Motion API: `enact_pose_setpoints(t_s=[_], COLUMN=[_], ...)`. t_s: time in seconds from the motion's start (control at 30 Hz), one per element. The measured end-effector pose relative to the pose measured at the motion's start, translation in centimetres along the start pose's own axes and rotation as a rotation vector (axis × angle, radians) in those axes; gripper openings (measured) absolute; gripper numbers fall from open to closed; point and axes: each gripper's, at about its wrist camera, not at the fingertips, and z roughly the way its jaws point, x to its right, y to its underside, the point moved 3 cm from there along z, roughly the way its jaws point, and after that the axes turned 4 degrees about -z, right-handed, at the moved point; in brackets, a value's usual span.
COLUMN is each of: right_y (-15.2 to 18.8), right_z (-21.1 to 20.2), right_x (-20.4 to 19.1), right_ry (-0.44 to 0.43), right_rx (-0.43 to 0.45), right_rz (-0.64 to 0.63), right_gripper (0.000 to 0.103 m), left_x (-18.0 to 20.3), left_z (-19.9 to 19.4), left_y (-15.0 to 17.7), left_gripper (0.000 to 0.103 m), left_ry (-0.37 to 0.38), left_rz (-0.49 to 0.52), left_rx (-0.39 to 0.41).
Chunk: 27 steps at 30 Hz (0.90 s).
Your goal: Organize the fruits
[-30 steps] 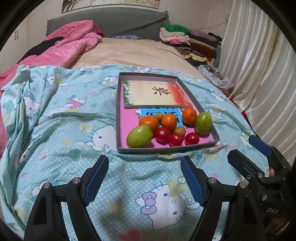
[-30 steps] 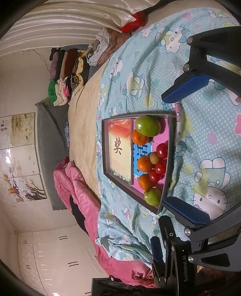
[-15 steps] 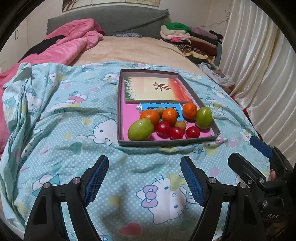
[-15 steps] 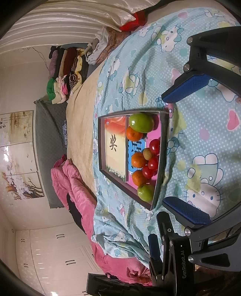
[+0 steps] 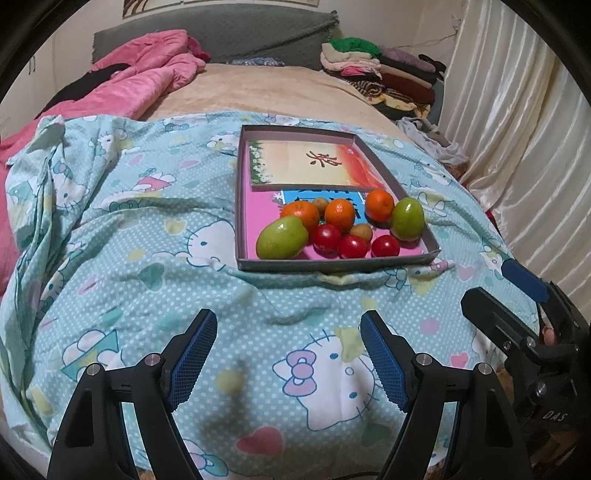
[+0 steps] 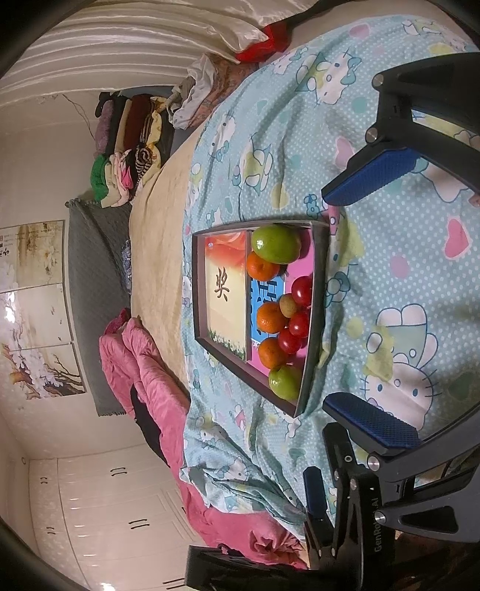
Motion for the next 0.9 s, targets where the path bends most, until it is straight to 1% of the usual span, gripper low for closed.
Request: enact_pose_setpoints(t_s=[0.5,0.9], right_y=[0.3,0.5], right_z=[-0.9,-1.5], right_x=[-0.6,-1.3], right_ry=[-0.008,-0.016], right_rx=[-0.005,-0.006], right_rz=[-0.008,-0.025], right_gripper=[0.102,0.102], left_x=[0.1,0.1], left_z=[-0.3,-0.8], left_y=[0.7,1.2], left_gripper=[0.081,0.081], left_ry=[0.000,0.005], left_rz=[0.010,0.009], left_rx=[-0.005,0.010])
